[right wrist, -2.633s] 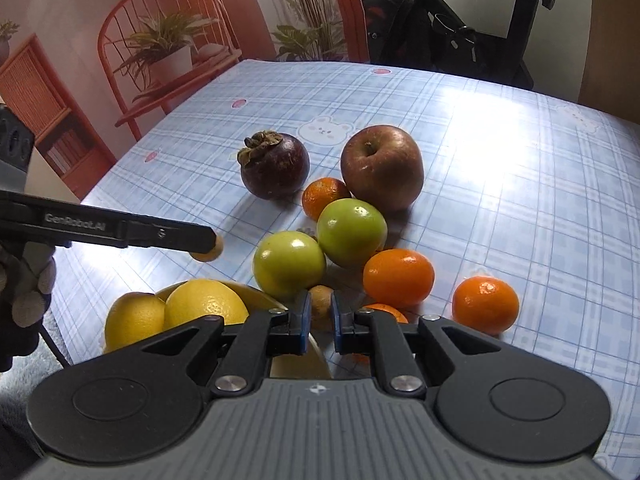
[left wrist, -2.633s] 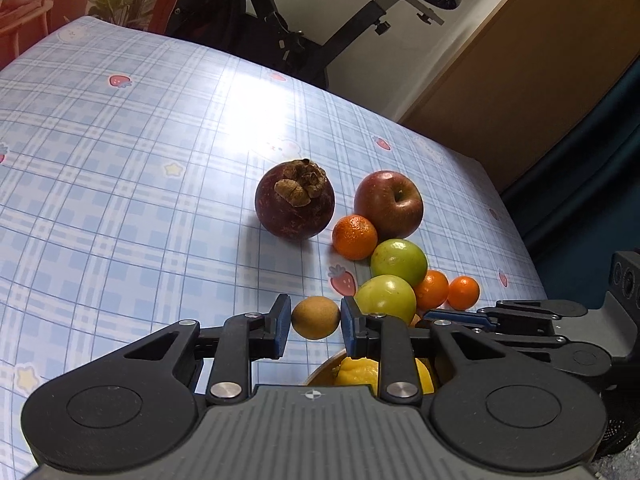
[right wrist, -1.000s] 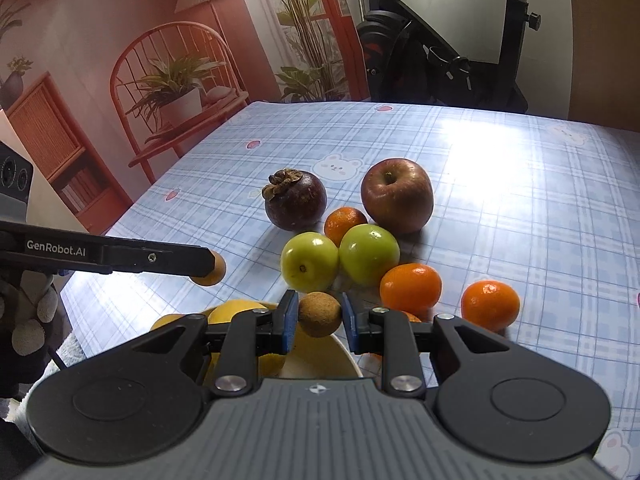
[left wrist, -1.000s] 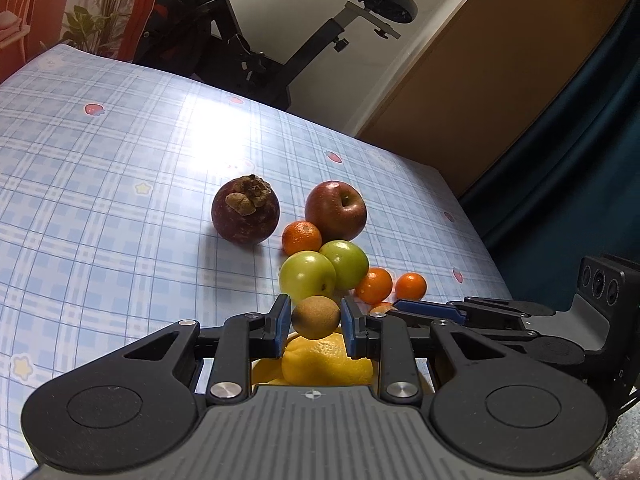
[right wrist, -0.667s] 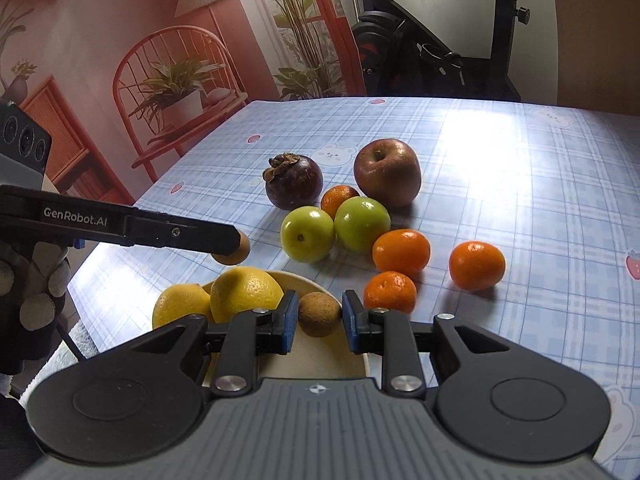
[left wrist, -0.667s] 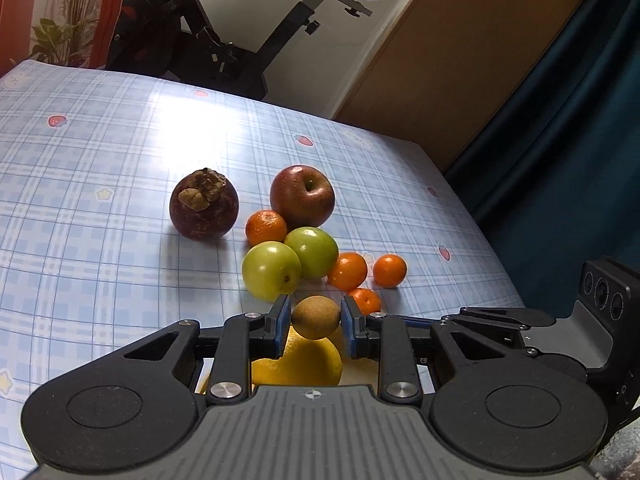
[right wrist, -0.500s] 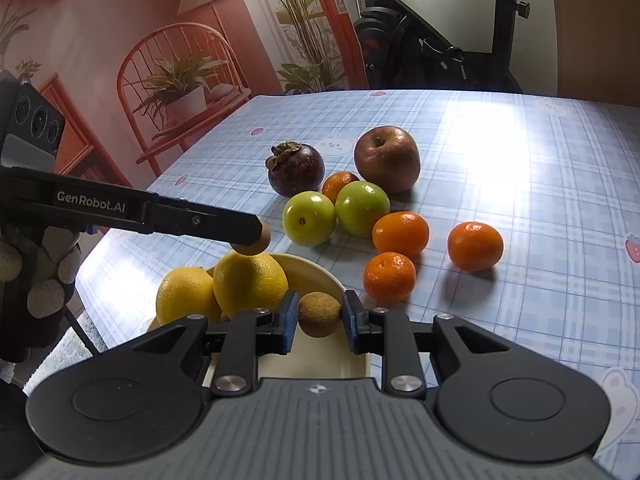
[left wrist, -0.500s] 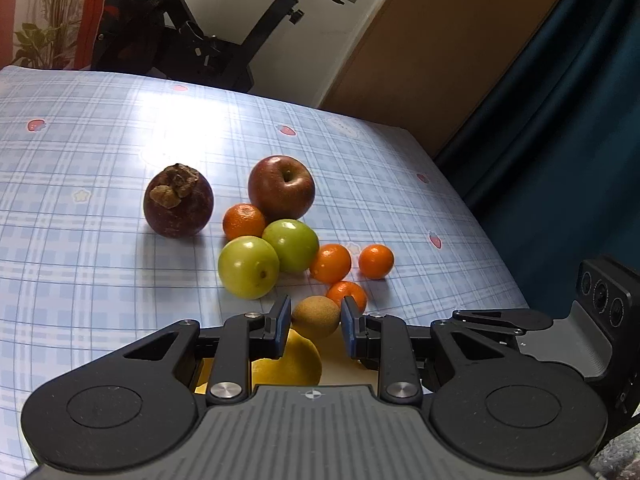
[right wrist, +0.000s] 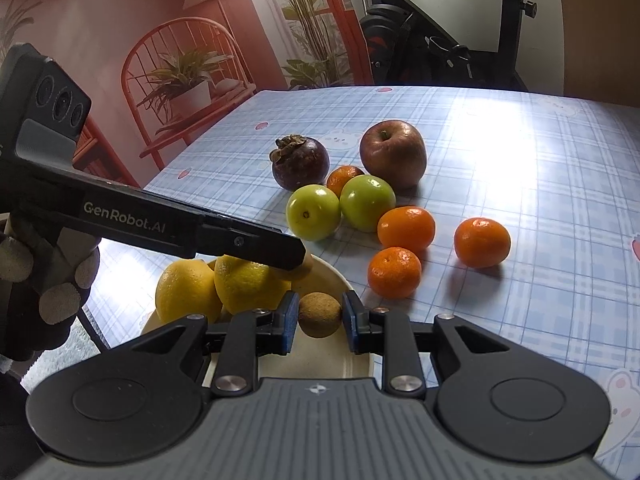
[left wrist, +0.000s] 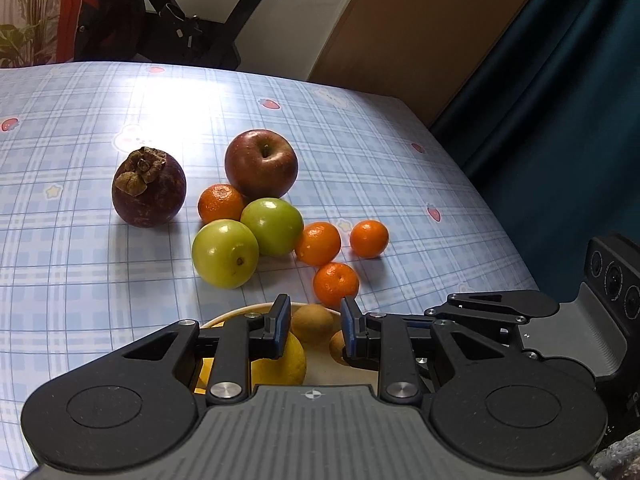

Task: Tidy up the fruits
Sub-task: 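Lower the kiwi into the cream bowl with the right tool while the left tool releases its kiwi, then move the open left tool toward the red apple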

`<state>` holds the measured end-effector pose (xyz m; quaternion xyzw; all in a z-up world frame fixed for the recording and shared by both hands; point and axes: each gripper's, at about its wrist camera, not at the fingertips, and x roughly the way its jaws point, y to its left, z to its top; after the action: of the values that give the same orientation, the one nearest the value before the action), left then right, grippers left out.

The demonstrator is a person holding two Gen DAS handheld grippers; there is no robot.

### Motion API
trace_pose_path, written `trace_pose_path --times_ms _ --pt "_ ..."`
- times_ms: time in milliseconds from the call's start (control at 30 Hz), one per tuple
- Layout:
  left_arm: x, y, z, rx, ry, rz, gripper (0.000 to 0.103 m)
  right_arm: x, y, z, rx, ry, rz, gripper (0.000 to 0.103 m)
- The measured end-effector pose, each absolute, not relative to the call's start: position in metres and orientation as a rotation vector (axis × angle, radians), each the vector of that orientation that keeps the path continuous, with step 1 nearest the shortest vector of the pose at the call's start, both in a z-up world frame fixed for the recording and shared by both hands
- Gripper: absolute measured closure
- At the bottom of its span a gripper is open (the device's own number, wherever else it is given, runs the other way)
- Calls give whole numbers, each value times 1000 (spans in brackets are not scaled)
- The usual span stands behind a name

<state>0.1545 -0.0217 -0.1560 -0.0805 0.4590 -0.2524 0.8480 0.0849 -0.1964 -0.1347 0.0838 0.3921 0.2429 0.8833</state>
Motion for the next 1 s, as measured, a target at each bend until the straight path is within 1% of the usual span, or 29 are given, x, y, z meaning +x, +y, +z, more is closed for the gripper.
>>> trace_pose_path --times_ms 467,1000 --pt "149 -9 -139 -181 890 -478 75 84 -213 -127 186 779 429 76" --pt "163 17 -133 -209 877 -378 75 85 -229 -128 184 768 382 76"
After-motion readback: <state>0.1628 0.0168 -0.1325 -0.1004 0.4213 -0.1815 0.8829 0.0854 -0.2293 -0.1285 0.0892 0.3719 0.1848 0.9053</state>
